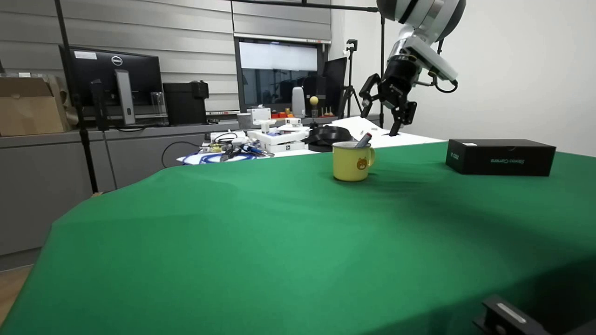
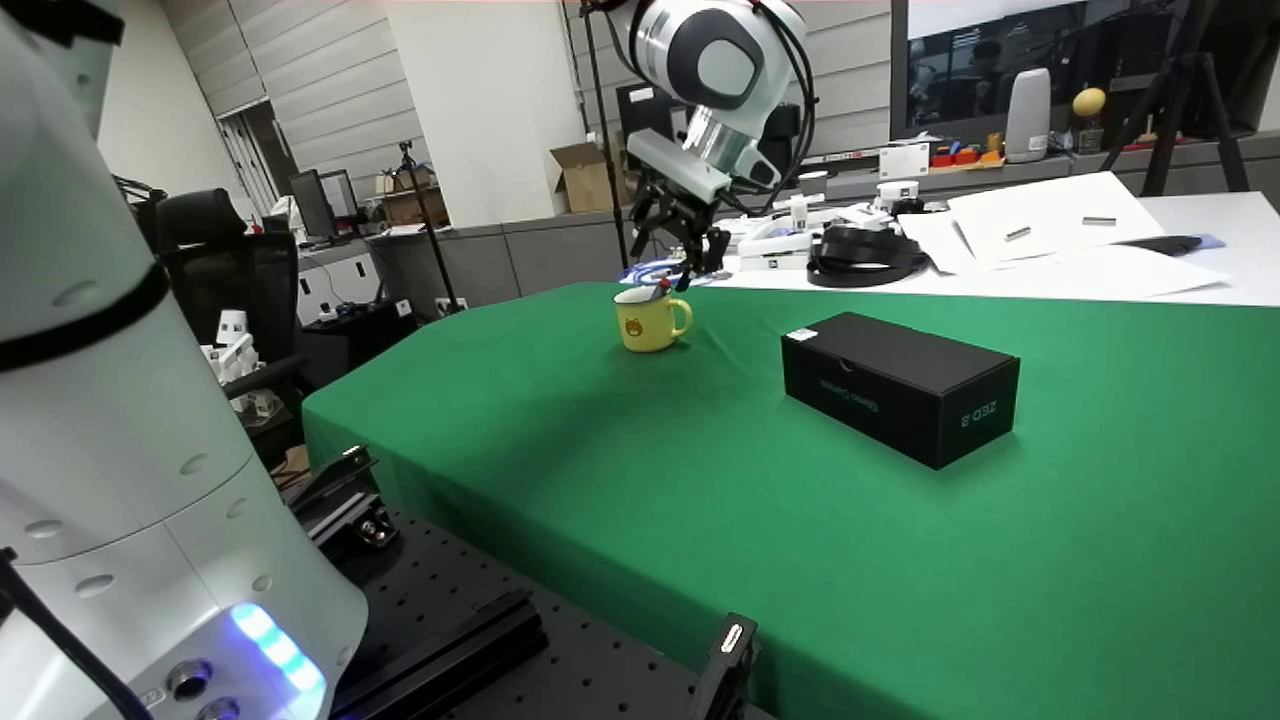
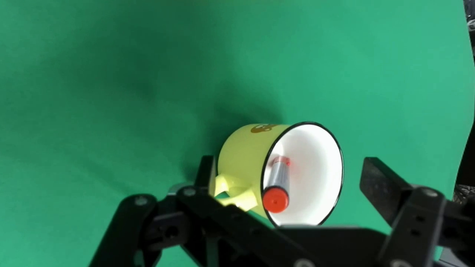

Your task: Remove the marker from the cup and put it on the table

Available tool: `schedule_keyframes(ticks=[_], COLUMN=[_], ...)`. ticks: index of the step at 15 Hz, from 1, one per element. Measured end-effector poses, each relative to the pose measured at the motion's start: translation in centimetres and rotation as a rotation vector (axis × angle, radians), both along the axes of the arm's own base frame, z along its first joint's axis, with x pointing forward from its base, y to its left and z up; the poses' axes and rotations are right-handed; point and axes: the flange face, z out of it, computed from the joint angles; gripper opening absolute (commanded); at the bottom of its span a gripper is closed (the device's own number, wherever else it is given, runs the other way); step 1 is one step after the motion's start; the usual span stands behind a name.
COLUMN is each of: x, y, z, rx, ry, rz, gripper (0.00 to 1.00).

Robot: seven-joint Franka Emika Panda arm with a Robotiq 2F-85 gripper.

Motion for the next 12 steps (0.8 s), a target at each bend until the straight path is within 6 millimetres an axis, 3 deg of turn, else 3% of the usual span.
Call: schedule_keyframes(ticks=[8,9,10,12], x=[0.4,0.5,0.6,0.7], y=[0.3,0.4,0.5,0.8], z=[-1.1,-1.2,-1.3,-1.7], rx=[-0.009,-0.012,-0.014,-0.016], ry=[-0.052,-0.062,-0.072,-0.083], rz=[0.032,0.035,0.039,0.045], gripper=[1.0,0.91,0.73,0.6])
